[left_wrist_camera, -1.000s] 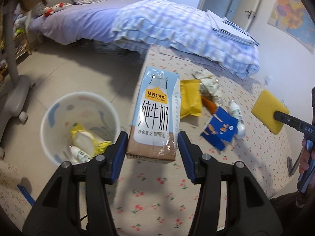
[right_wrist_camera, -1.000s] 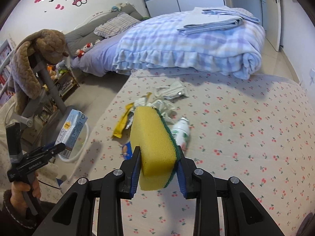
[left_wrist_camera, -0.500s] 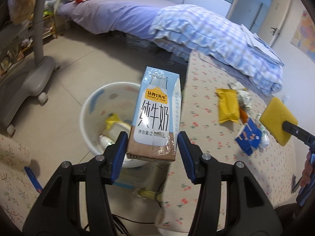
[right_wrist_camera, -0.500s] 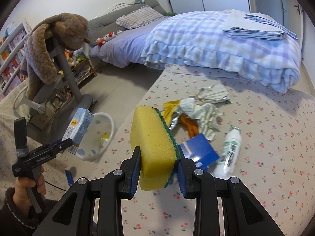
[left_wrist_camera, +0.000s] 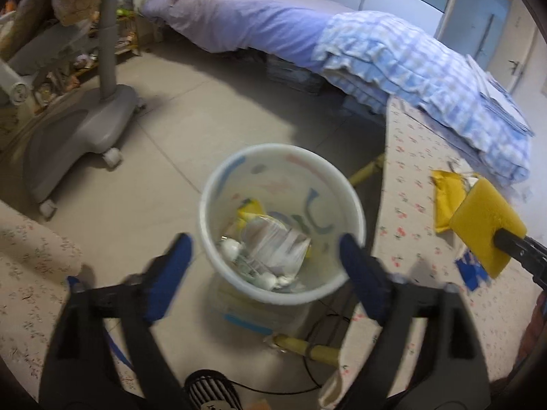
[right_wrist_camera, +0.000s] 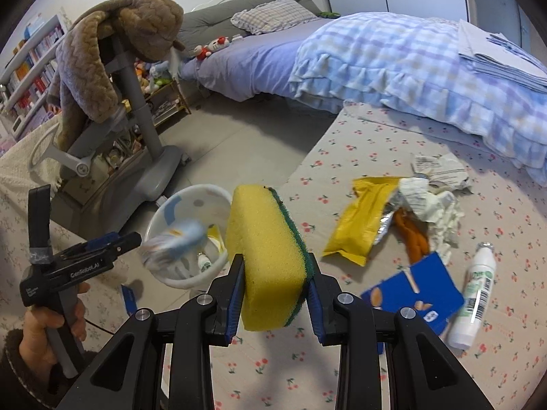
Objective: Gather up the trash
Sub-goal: 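Carry the carton and sponge over the wastebasket and open both tools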
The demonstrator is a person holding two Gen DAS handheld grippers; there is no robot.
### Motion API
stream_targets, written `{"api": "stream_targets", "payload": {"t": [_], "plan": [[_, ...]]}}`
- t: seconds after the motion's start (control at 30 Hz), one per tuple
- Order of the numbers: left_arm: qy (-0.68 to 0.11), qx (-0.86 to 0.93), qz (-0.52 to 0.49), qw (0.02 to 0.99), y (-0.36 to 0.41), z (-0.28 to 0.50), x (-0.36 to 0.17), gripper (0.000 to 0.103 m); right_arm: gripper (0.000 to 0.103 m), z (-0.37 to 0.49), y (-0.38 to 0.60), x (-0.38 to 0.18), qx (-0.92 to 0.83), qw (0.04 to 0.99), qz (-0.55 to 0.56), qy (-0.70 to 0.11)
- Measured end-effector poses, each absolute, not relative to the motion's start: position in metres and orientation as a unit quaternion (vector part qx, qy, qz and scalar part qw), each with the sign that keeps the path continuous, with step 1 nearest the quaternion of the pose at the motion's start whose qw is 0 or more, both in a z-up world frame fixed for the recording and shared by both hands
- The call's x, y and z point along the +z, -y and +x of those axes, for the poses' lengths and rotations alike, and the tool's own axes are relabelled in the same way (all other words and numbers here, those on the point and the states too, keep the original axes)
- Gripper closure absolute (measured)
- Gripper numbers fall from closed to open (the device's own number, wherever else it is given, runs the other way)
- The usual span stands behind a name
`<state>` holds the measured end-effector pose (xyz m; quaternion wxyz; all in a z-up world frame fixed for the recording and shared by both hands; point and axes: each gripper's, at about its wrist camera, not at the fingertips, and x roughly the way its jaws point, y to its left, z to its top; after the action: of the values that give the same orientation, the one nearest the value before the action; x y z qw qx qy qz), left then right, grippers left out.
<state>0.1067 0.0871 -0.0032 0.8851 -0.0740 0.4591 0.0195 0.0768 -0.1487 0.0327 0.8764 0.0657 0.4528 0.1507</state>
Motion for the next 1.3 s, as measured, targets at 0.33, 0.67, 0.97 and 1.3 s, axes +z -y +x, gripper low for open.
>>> {"api": "stream_targets", "payload": {"t": [0.33, 0.67, 0.97, 1.3], "plan": [[-0.484, 0.073, -0.083, 0.868, -0.109, 0.103, 0.0, 0.01, 0.069, 0.099, 0.109, 0.016, 0.171, 0.868, 0.06, -0.462], [-0.479, 0.093, -0.09, 0.868, -0.125, 0.101, 0.008, 0.01, 0.068, 0.118, 0.068, 0.0, 0.191, 0.863, 0.05, -0.466], [-0.483, 0.095, -0.094, 0.866, -0.128, 0.103, 0.007, 0.01, 0.024, 0.127, 0.064, -0.005, 0.195, 0.87, 0.06, -0.449], [-0.481, 0.081, -0.087, 0.869, -0.12, 0.101, 0.008, 0.01, 0.017, 0.115, 0.087, 0.014, 0.164, 0.88, 0.046, -0.442]]}}
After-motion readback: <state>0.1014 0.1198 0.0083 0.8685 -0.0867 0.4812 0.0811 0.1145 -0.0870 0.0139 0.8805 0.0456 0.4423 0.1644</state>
